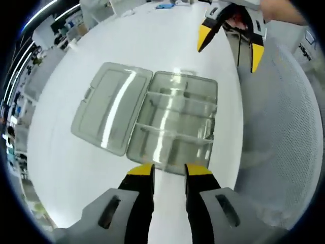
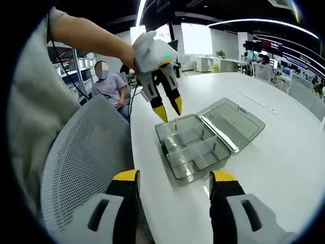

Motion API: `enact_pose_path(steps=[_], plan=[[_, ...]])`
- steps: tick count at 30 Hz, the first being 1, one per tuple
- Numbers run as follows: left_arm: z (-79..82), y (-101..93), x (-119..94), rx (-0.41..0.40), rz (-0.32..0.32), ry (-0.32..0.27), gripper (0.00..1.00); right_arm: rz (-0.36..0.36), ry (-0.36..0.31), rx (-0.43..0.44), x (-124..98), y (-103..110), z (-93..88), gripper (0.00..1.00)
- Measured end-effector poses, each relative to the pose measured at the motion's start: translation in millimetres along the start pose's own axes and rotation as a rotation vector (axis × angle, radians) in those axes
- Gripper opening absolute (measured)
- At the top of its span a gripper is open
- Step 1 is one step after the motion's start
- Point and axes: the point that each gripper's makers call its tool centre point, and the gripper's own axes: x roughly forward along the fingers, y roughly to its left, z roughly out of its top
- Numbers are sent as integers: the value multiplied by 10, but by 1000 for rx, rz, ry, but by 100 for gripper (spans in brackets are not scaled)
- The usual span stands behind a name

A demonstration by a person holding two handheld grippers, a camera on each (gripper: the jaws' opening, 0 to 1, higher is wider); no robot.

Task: Insert the divider into the dual guide fixture by aligning both edges with the guide slots and pushing it downward to the bottom, including one-sided entry, uneven engagement, binding, and posture correction.

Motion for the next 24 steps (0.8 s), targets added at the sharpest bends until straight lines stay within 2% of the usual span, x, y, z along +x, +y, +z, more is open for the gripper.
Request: enact_pose_path(steps=[1, 5, 9, 15, 18, 24], plan=[[-7, -17, -25, -33, 4, -18, 22, 2, 5, -3, -6, -2, -10, 52], [-39, -68, -85, -72, 23, -60, 22, 10, 34, -20, -26, -21, -75, 52], [13, -142, -156, -153, 37, -148, 23, 17, 57, -31, -37, -54, -126, 53], [90, -211, -286, -204, 80, -252, 27, 27, 97, -48, -39, -111, -204, 53], [115, -263, -342, -256, 91, -305, 27, 31, 117, -53, -38, -160, -246, 53], [175, -319, -463, -300, 124, -378, 28, 35, 161, -66, -27, -288, -322, 53]])
